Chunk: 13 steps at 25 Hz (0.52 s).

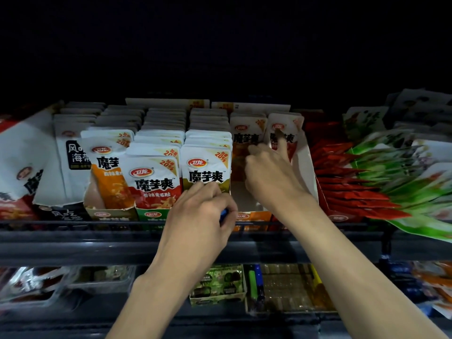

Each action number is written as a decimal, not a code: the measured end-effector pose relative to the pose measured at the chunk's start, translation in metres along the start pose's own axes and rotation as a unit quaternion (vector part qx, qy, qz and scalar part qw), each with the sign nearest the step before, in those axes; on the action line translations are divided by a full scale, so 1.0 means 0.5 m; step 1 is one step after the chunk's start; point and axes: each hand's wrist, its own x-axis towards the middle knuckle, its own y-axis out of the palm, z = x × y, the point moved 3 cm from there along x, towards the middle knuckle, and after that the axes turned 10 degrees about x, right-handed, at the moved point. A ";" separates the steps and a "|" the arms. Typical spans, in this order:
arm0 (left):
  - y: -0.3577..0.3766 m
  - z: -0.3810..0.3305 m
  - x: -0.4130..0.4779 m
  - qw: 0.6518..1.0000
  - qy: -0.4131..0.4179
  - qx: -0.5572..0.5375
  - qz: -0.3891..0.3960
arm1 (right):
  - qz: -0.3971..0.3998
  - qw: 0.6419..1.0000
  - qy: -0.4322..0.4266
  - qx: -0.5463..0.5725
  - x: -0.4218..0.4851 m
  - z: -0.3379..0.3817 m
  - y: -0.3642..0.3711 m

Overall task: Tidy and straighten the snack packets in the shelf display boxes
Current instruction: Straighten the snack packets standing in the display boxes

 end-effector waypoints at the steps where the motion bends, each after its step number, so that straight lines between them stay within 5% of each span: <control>1: -0.001 0.000 0.000 1.000 -0.001 0.002 0.002 | 0.004 1.000 0.004 -0.004 0.003 0.002 -0.001; 13: -0.003 0.001 -0.001 1.000 -0.004 -0.002 0.001 | -0.049 0.997 0.013 0.060 0.008 -0.003 0.002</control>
